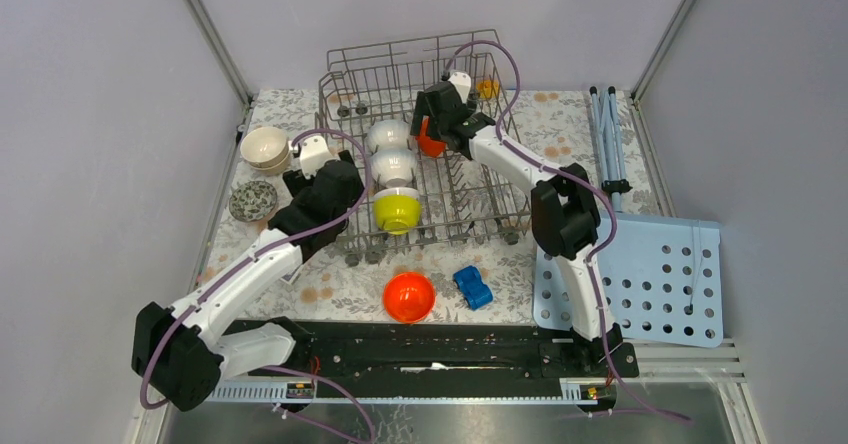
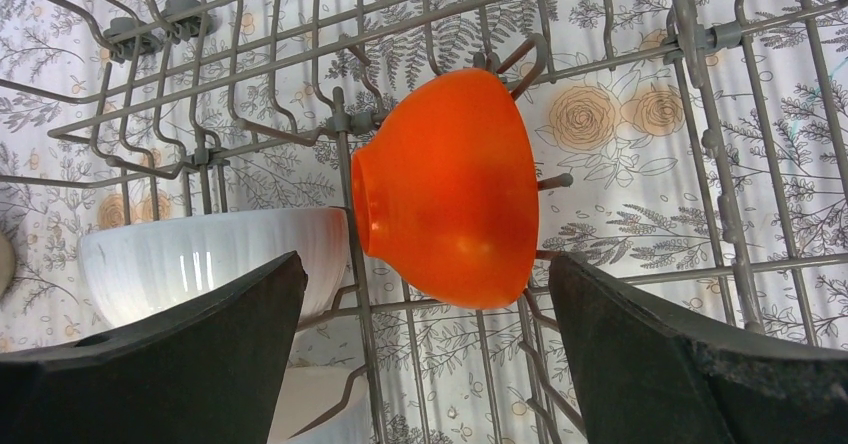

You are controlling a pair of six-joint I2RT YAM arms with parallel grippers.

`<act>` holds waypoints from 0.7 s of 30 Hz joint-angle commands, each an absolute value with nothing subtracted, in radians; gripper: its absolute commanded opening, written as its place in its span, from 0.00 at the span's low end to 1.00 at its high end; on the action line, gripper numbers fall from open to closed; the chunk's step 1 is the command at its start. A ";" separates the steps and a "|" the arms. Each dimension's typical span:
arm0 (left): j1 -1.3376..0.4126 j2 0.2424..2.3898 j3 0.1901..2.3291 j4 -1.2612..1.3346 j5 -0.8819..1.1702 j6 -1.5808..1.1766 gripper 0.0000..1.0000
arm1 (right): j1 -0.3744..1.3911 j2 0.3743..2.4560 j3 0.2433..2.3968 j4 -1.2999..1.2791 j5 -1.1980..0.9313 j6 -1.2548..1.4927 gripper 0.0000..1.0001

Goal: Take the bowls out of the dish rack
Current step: Pick up the bowl from the dish rack.

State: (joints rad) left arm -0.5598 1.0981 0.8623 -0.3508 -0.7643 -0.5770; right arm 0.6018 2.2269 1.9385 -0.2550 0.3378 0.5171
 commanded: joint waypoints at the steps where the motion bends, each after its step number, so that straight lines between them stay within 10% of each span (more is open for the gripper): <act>1: -0.527 1.155 0.902 -0.360 -0.775 -0.578 0.88 | 0.570 2.268 1.959 -0.324 0.424 0.480 1.00; 21: -0.437 1.281 0.910 -0.350 -0.666 -0.578 0.66 | 0.560 2.333 1.991 -0.340 0.398 0.473 1.00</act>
State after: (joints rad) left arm -0.4400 1.2800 0.8696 -0.3733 -0.6872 -0.5808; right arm 0.6006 2.2772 1.9751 -0.2192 0.3416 0.4896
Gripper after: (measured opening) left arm 0.682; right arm 0.993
